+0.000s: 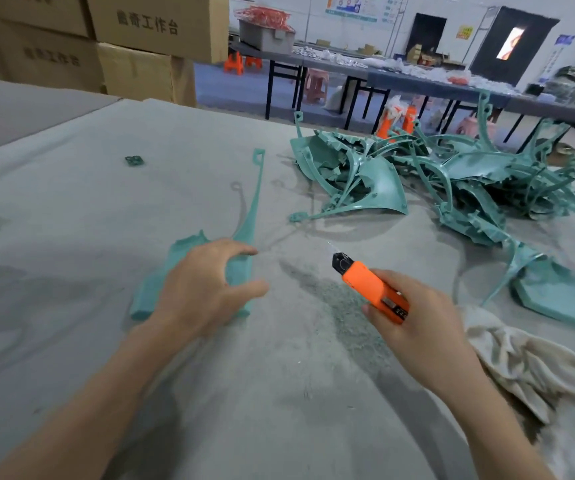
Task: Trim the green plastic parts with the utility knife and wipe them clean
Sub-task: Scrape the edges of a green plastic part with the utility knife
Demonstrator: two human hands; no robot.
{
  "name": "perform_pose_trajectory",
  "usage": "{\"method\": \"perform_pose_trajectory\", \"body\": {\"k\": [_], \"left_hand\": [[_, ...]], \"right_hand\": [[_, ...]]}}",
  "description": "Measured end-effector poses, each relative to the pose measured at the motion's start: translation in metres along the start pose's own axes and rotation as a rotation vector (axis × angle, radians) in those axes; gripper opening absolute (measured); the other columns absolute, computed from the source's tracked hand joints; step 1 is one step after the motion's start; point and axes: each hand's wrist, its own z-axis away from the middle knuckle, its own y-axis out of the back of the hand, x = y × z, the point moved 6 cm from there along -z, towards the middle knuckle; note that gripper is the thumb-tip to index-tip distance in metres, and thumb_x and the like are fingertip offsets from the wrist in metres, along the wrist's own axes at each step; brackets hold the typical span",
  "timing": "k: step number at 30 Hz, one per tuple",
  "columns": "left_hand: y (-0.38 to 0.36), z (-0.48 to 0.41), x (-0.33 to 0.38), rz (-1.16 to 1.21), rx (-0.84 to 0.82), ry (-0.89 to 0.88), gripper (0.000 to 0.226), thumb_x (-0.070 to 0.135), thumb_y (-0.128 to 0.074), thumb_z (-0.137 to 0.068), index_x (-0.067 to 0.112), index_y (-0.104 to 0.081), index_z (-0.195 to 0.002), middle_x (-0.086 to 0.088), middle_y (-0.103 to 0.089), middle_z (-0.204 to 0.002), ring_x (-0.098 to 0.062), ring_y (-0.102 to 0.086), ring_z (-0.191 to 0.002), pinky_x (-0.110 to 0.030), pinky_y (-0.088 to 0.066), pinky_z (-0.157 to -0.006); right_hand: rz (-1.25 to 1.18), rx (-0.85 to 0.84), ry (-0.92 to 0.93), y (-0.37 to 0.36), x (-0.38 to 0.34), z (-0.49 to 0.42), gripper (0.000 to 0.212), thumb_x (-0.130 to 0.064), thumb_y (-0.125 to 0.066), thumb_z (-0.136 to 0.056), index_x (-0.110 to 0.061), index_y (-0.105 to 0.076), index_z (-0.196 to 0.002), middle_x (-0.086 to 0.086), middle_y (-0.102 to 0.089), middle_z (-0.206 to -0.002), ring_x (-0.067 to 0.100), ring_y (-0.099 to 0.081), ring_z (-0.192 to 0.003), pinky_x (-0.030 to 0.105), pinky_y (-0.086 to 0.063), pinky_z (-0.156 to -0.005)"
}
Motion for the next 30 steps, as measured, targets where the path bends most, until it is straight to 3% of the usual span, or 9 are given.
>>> {"method": "perform_pose_trajectory", "body": {"k": [2, 4, 8, 13, 19, 26, 30], "left_hand": [[-0.003, 0.001, 0.009, 0.322, 0.078, 0.037, 0.056, 0.068, -0.056, -0.055, 0.027, -0.073, -0.09, 0.014, -0.071, -0.096, -0.006, -0.063, -0.097, -0.031, -0.046, -0.092], [-0.019, 0.005, 0.02, 0.601, 0.007, 0.107, 0.046, 0.063, -0.067, -0.056, 0.025, -0.074, -0.079, 0.012, -0.072, -0.08, -0.004, -0.065, -0.081, -0.025, -0.05, -0.081], [-0.051, 0.014, 0.035, 0.893, -0.175, 0.224, 0.041, 0.041, -0.086, -0.064, 0.011, -0.072, -0.087, 0.002, -0.069, -0.075, -0.008, -0.063, -0.07, -0.02, -0.052, -0.066], [-0.056, 0.016, 0.032, 0.996, -0.158, 0.255, 0.045, 0.035, -0.082, -0.055, 0.001, -0.069, -0.082, -0.006, -0.065, -0.066, -0.011, -0.058, -0.059, -0.019, -0.048, -0.056], [-0.052, 0.015, 0.031, 1.02, -0.192, 0.274, 0.019, 0.035, -0.082, -0.055, 0.019, -0.072, -0.057, -0.005, -0.064, -0.059, -0.01, -0.057, -0.056, -0.02, -0.049, -0.056], [-0.046, 0.013, 0.029, 1.093, -0.158, 0.281, 0.029, 0.035, -0.083, -0.049, 0.014, -0.075, -0.067, -0.005, -0.067, -0.066, -0.01, -0.058, -0.056, -0.02, -0.048, -0.054], [-0.042, 0.011, 0.025, 1.09, -0.146, 0.296, 0.022, 0.033, -0.082, -0.051, 0.017, -0.075, -0.064, -0.001, -0.067, -0.064, -0.009, -0.058, -0.055, -0.019, -0.048, -0.053]], "right_hand": [[0.001, 0.016, 0.04, 0.0, -0.008, 0.002, 0.037, -0.018, -0.078, -0.081, -0.034, -0.067, -0.113, -0.019, -0.062, -0.083, 0.003, -0.054, -0.072, 0.015, -0.04, -0.065], [-0.016, 0.01, 0.079, -0.002, -0.015, 0.003, 0.039, -0.015, -0.078, -0.081, -0.031, -0.068, -0.115, -0.013, -0.066, -0.088, 0.01, -0.057, -0.075, 0.029, -0.048, -0.067], [-0.037, -0.026, 0.153, -0.006, -0.028, 0.007, 0.042, -0.011, -0.079, -0.081, -0.028, -0.068, -0.118, -0.009, -0.066, -0.087, 0.015, -0.06, -0.075, 0.036, -0.051, -0.068], [-0.008, -0.056, 0.186, -0.008, -0.035, 0.01, 0.043, -0.016, -0.079, -0.082, -0.028, -0.068, -0.121, -0.009, -0.068, -0.09, 0.017, -0.063, -0.078, 0.037, -0.052, -0.068], [-0.004, -0.026, 0.218, -0.008, -0.033, 0.008, 0.042, -0.014, -0.083, -0.078, -0.024, -0.07, -0.116, -0.008, -0.067, -0.085, 0.017, -0.062, -0.073, 0.04, -0.053, -0.064], [-0.054, -0.04, 0.186, -0.008, -0.025, 0.007, 0.039, -0.016, -0.082, -0.079, -0.028, -0.071, -0.113, -0.02, -0.058, -0.076, 0.009, -0.054, -0.076, 0.018, -0.042, -0.064], [-0.038, -0.055, 0.169, -0.008, -0.022, 0.006, 0.037, -0.017, -0.082, -0.079, -0.03, -0.071, -0.113, -0.02, -0.06, -0.078, 0.008, -0.055, -0.072, 0.024, -0.046, -0.065]]}}
